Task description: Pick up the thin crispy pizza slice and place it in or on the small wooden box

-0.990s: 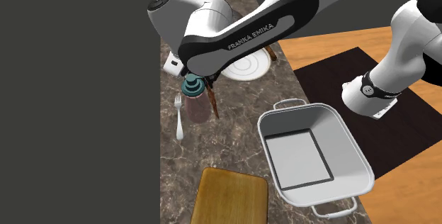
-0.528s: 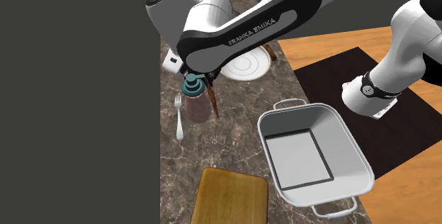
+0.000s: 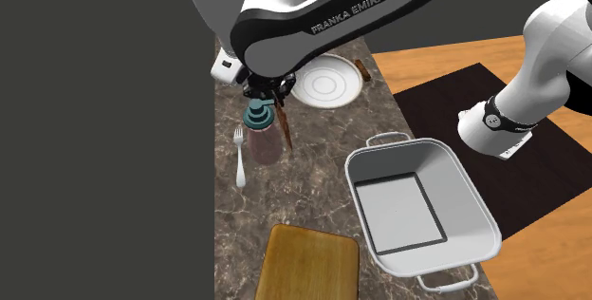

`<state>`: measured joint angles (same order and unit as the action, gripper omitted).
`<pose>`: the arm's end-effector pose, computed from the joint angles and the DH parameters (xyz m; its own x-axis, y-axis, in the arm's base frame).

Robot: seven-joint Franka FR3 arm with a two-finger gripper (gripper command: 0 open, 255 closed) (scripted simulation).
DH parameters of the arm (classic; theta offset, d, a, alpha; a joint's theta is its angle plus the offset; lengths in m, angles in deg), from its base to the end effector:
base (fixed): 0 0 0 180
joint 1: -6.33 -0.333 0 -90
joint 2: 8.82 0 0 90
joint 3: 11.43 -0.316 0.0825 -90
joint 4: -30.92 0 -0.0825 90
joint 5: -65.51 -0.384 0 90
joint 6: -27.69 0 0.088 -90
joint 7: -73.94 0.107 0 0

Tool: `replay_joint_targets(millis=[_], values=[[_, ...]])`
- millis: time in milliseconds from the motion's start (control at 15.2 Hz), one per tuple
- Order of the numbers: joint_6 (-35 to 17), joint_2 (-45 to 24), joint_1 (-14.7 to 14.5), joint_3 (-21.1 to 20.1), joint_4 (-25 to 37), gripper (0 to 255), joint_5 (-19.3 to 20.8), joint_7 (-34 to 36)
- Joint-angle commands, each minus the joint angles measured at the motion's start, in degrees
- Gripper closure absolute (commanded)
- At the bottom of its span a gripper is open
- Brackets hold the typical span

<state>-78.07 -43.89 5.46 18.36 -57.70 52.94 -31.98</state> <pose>0.6145 -0.2639 0.3117 0.2586 0.9654 -0.0328 0.9351 -0.2587 -0.2421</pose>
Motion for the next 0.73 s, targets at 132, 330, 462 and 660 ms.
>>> replay_joint_targets(millis=[132, 330, 462, 660], values=[[2.33, 1.38, -0.21, 0.42, 1.04, 255, 0.65, 0.24], [4.17, 2.25, -0.29, 0.69, 2.1, 255, 1.07, 0.39], [5.42, 2.78, -0.31, 0.86, 2.89, 255, 1.33, 0.49], [7.34, 3.48, -0.31, 1.08, 4.19, 255, 1.69, 0.61]])
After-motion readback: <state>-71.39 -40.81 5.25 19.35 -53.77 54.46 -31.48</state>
